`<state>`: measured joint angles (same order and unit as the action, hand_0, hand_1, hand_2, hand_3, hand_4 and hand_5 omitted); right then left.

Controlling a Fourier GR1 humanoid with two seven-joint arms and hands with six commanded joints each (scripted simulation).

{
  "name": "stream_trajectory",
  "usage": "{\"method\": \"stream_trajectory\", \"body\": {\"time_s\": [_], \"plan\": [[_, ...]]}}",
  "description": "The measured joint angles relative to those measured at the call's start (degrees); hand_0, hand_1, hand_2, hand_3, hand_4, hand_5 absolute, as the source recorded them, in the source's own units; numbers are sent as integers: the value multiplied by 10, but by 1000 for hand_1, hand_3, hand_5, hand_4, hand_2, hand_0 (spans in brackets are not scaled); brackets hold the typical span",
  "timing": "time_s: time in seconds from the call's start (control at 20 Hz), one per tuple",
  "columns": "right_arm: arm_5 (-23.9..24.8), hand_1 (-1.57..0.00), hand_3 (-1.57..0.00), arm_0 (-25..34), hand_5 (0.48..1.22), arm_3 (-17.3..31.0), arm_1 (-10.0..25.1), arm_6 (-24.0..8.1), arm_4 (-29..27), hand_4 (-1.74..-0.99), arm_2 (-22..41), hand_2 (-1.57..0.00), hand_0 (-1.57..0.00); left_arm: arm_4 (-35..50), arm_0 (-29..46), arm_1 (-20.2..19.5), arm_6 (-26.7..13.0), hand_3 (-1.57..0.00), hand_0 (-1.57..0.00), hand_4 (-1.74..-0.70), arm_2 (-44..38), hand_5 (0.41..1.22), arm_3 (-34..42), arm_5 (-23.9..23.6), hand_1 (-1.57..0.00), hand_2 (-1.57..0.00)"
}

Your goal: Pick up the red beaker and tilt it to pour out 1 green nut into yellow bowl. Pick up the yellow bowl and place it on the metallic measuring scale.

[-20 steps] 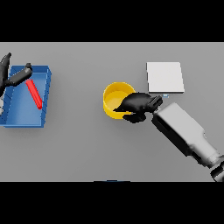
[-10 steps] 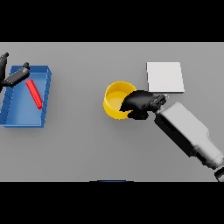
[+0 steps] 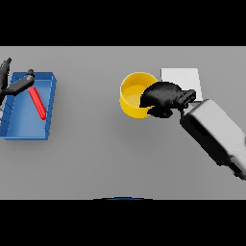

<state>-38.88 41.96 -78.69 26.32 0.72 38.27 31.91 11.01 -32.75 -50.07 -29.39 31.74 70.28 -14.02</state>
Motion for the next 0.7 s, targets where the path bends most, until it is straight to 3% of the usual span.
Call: {"method": "stream_trajectory", "body": {"time_s": [0.1,0.3,0.7], "plan": [[-11,-1568,-1243,-10,1220,-20,9,-5,-16,-1719,-1,-1562,-1568,0,-7,3,2,1,1,-799,-1,723,-5,3,1,1],[10,-1570,-1325,19,1221,-9,38,4,-4,-1720,-11,-1567,-1570,0,-7,-7,3,1,1,-811,-5,741,0,2,1,1],[77,-1571,-1205,48,1221,116,67,13,2,-1720,-50,-1570,-1571,-1,1,-20,-41,1,1,-824,1,759,40,-6,1,1]]}}
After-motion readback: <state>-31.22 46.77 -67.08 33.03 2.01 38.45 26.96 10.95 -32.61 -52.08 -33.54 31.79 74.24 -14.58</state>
